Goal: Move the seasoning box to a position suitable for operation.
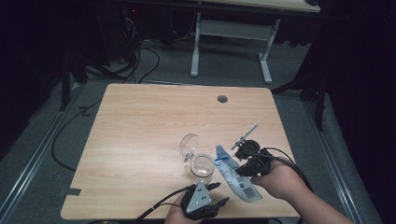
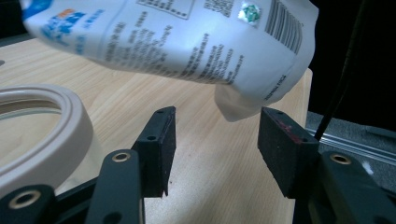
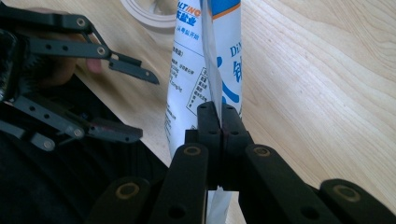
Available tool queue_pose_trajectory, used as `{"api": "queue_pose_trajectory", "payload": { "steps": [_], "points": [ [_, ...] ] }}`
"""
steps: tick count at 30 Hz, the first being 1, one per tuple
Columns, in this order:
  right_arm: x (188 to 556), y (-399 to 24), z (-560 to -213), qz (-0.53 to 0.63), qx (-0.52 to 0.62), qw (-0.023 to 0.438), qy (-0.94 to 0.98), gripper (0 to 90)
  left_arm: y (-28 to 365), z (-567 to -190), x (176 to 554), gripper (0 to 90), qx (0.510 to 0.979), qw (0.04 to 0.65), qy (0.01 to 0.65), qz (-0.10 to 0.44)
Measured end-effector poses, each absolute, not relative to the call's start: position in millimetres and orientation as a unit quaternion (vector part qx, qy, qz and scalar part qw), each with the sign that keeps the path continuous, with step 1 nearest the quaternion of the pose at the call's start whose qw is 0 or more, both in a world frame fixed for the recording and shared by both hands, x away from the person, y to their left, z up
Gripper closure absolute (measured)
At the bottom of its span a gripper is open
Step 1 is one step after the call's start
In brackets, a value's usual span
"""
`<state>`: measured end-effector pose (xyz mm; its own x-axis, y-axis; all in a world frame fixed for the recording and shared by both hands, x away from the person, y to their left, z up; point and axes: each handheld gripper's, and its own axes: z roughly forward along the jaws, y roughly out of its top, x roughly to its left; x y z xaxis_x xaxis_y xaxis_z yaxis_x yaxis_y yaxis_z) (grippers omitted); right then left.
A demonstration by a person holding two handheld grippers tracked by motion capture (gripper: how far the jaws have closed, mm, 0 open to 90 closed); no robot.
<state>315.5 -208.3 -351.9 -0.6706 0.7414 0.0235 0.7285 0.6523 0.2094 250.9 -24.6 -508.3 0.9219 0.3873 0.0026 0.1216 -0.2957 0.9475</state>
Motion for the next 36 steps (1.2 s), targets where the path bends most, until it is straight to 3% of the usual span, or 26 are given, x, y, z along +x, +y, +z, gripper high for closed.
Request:
{"api": "queue_pose_trajectory", "payload": {
  "steps": [36],
  "points": [
    [316, -188, -348, 0.113, 0.403, 0.028, 0.908, 89.9, -54, -522, 258, 30.7, 0.809, 0.558, 0.148, 0.108]
  ]
}}
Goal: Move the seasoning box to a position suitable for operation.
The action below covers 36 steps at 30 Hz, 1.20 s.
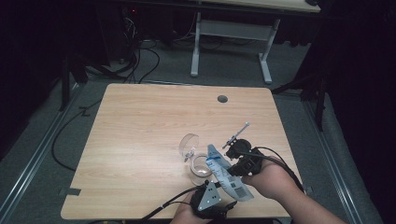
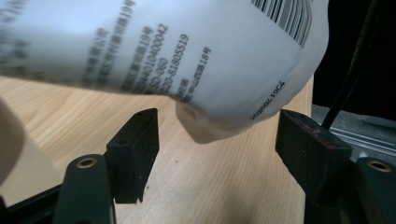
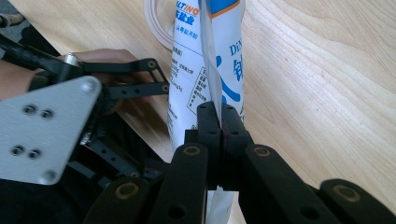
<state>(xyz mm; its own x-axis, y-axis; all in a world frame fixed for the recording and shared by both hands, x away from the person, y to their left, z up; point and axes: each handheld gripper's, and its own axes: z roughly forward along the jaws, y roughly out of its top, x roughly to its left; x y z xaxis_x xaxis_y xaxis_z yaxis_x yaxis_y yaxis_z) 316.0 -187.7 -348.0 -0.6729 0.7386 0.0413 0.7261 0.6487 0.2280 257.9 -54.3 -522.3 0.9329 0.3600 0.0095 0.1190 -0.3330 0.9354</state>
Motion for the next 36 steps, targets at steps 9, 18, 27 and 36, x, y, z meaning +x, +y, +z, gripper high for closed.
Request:
{"api": "queue_pose_trajectory", "payload": {
  "steps": [9, 18, 27, 36],
  "points": [
    [316, -190, -346, 0.117, 0.41, 0.029, 0.904, 89.9, -63, -522, 257, 42.8, 0.81, 0.555, 0.151, 0.112],
    [316, -194, -342, 0.121, 0.413, 0.03, 0.902, 89.9, -60, -517, 252, 58.5, 0.806, 0.558, 0.15, 0.131],
    [318, -191, -341, 0.119, 0.406, 0.038, 0.905, 89.9, -64, -509, 249, 61.6, 0.807, 0.553, 0.155, 0.139],
    [321, -187, -337, 0.124, 0.398, 0.045, 0.908, 89.9, -61, -505, 249, 61.9, 0.805, 0.55, 0.167, 0.145]
  ]
}}
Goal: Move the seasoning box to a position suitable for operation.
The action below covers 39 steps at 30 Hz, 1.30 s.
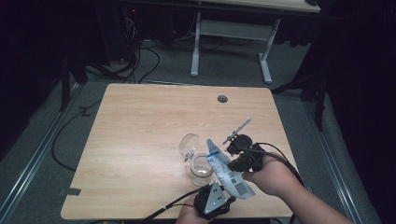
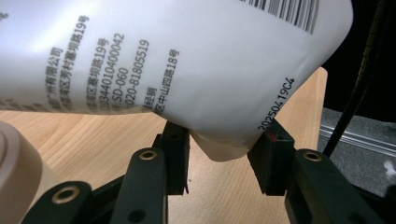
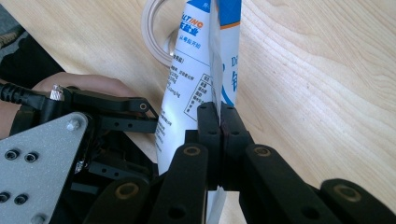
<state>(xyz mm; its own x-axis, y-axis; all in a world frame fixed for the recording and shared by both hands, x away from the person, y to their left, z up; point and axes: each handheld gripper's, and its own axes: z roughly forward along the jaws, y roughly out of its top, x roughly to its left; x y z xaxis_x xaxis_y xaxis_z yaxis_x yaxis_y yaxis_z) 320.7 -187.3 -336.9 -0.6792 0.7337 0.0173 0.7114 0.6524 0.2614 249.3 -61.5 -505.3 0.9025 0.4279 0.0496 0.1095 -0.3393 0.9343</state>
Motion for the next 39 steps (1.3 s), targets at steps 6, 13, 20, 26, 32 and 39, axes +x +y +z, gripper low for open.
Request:
{"api": "queue_pose_trajectory", "payload": {
  "steps": [6, 13, 20, 26, 32, 39],
  "points": [
    [324, -183, -339, 0.125, 0.385, 0.042, 0.914, 89.9, -59, -506, 248, 61.9, 0.804, 0.55, 0.173, 0.144],
    [325, -180, -341, 0.125, 0.372, 0.039, 0.919, 89.9, -55, -506, 244, 61.8, 0.804, 0.548, 0.17, 0.154],
    [327, -177, -341, 0.123, 0.372, 0.038, 0.919, 89.9, -54, -506, 245, 61.6, 0.804, 0.549, 0.168, 0.152],
    [328, -175, -342, 0.122, 0.369, 0.038, 0.92, 89.8, -54, -505, 244, 61.3, 0.803, 0.55, 0.167, 0.154],
    [330, -172, -342, 0.12, 0.362, 0.037, 0.924, 89.8, -54, -504, 244, 61.0, 0.802, 0.552, 0.167, 0.153],
    [330, -169, -342, 0.117, 0.358, 0.041, 0.926, 89.9, -53, -503, 244, 61.0, 0.801, 0.555, 0.168, 0.149]
  ]
}}
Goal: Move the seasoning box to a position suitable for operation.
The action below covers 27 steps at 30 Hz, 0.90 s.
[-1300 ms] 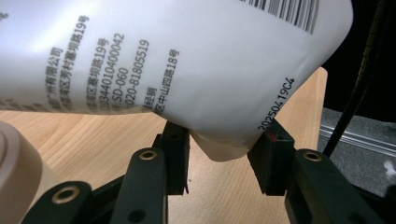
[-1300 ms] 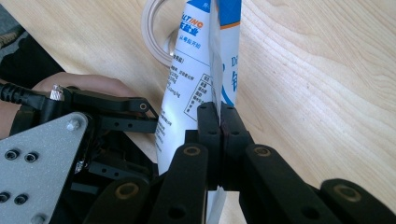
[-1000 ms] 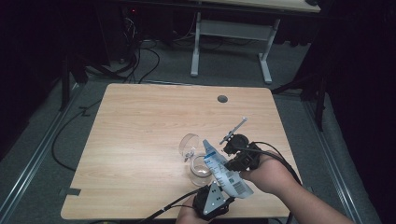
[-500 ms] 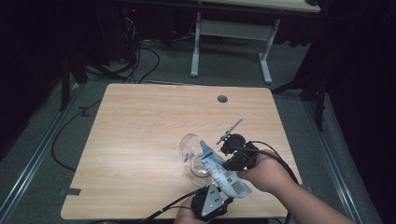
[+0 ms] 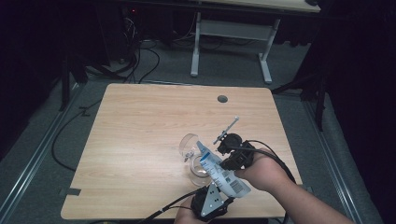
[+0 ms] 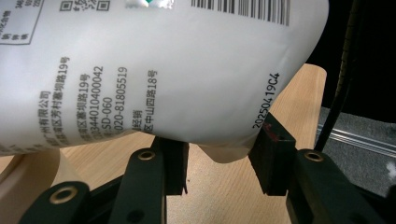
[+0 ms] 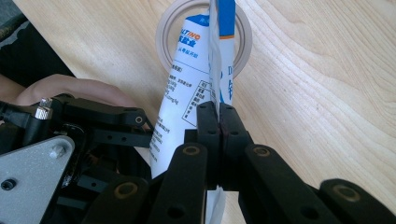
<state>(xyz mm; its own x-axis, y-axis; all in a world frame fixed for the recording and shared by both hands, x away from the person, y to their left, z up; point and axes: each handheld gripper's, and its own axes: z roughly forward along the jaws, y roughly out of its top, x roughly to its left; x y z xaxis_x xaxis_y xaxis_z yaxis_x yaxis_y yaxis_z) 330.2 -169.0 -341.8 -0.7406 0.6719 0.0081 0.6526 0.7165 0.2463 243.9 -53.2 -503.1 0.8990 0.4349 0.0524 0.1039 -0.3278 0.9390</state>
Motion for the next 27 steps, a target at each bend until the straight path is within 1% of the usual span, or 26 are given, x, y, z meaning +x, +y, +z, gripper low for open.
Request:
{"api": "queue_pose_trajectory", "payload": {
  "steps": [27],
  "points": [
    [333.3, -164.8, -339.4, 0.122, 0.351, 0.047, 0.927, 89.8, -52.6, -497.8, 245.7, 60.5, 0.797, 0.562, 0.169, 0.142]
  ]
}}
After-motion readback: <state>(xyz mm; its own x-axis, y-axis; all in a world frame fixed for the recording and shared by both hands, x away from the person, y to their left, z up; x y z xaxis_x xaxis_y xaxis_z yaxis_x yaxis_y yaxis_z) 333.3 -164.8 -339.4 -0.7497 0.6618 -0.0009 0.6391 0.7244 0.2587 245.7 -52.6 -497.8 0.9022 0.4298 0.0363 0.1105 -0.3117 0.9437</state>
